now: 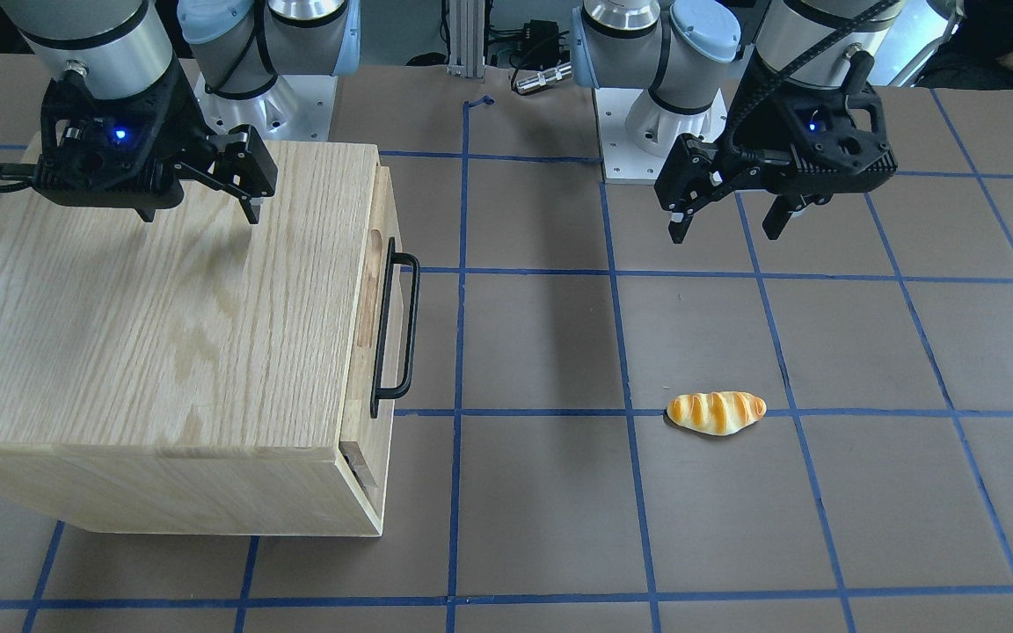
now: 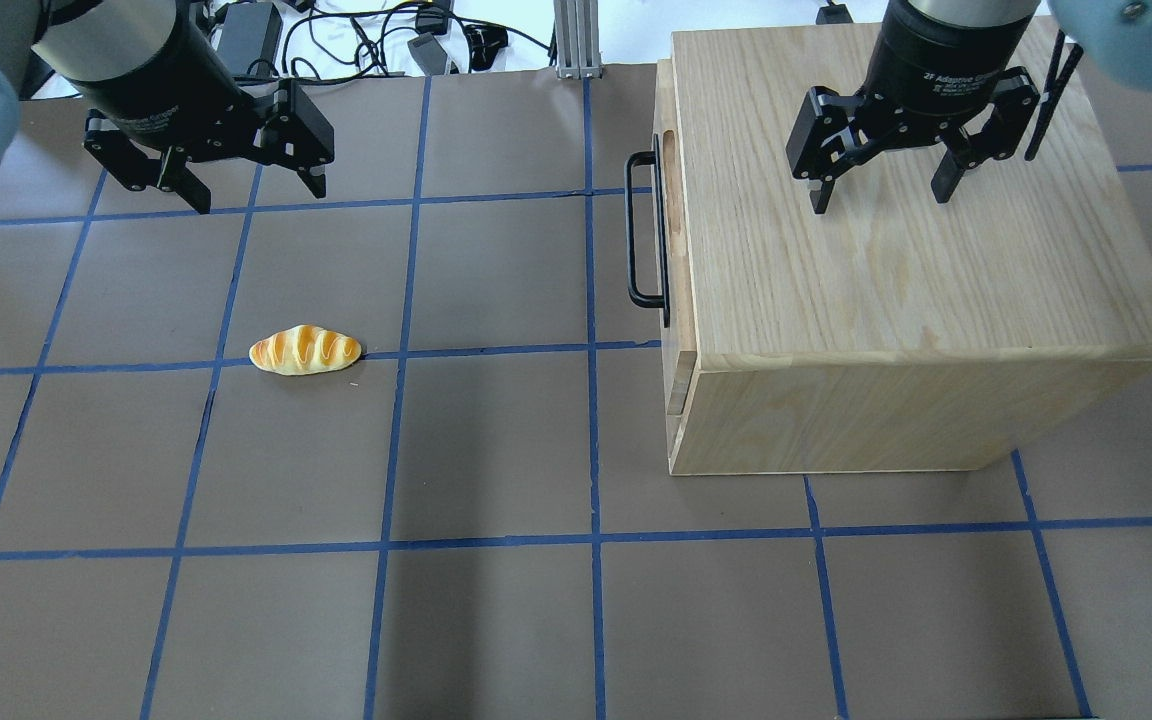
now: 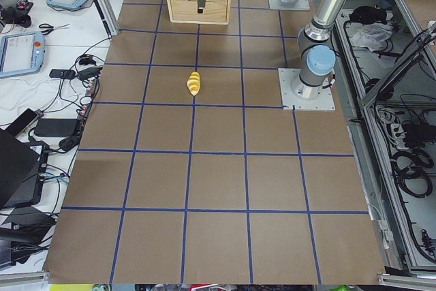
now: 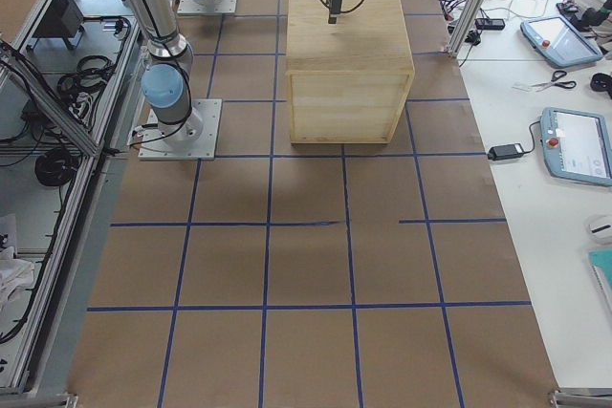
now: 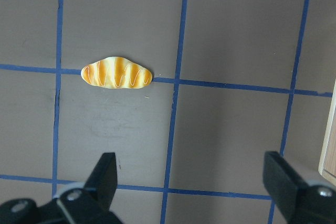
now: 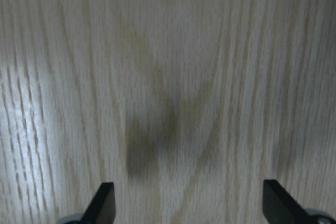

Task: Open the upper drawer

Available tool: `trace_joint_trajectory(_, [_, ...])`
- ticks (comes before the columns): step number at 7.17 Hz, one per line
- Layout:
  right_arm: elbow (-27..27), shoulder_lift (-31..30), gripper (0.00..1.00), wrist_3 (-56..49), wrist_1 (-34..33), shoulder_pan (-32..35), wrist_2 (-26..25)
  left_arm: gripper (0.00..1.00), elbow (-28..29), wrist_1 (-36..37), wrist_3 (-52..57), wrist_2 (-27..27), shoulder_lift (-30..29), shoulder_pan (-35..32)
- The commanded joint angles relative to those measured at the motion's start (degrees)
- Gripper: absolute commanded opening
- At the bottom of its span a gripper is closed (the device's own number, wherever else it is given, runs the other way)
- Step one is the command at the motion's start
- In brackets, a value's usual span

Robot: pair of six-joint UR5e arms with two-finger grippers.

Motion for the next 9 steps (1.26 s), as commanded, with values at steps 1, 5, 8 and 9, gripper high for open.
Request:
trace_joint_trajectory(1, [0.08,0.00,1.00,0.03,0.00,0.00,0.00,1.00,-0.72,0.04,0.01,-0.56,-0.21,-0.10])
trace_joint_trajectory(5, [0.08,0.00,1.00,0.03,0.00,0.00,0.00,1.00,-0.54,6.34,-1.03,-8.10,-9.33,-11.23])
trace_joint_trajectory(8, [-0.01,0.00,1.00,0.03,0.00,0.00,0.00,1.00,-0.28,16.62,-6.66,-13.05,-14.97,-16.52])
trace_joint_trajectory(9, [-0.01,0.00,1.00,0.03,0.00,0.00,0.00,1.00,-0.37,18.91,-7.19,-15.66,-15.86,-16.97])
